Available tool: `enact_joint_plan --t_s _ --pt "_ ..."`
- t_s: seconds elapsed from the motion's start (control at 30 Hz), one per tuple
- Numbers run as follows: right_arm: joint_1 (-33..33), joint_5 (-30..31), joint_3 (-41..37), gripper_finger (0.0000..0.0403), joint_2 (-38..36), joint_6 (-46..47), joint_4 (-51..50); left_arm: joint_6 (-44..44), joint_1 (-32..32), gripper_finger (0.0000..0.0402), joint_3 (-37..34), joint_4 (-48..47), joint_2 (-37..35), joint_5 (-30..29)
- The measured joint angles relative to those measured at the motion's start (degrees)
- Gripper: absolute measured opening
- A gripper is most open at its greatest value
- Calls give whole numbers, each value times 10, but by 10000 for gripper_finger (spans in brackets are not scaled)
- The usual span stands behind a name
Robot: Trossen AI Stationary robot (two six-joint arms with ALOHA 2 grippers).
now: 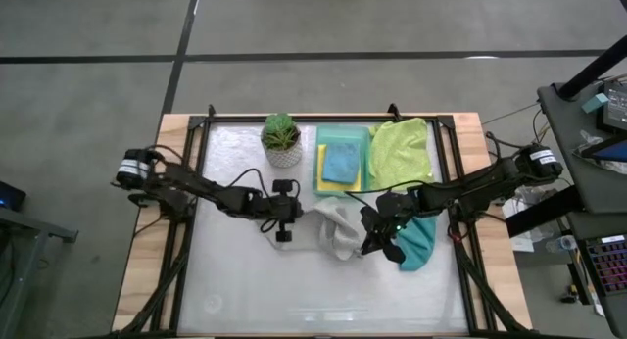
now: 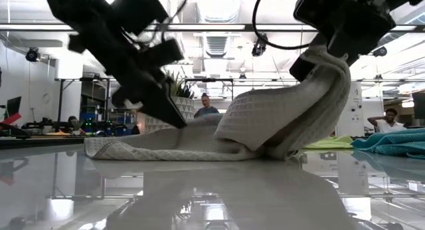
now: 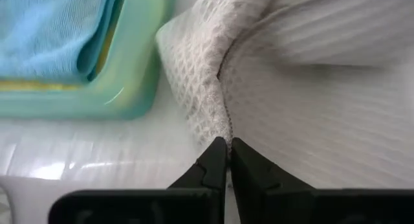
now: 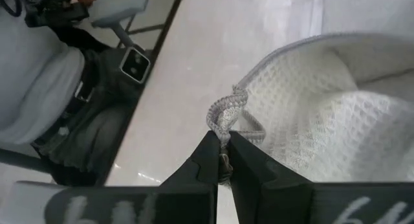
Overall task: Fold microfiber towels
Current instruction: Fold the gray microfiber cloth
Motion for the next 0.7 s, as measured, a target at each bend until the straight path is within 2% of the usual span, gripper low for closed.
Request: enact_joint_plan --t_s 0.13,0.37,0.6,0.7 --pt "0 -5 13 13 -33 -1 -25 27 -42 1 2 -61 -64 3" --pt "0 1 73 13 -136 -12 -154 39 -106 0 44 -190 -233 7" --pt "0 69 123 13 -172 -30 -160 56 -111 0 51 -198 -349 -17" --pt "0 120 139 13 -166 -35 -178 52 -111 0 50 -212 -381 11"
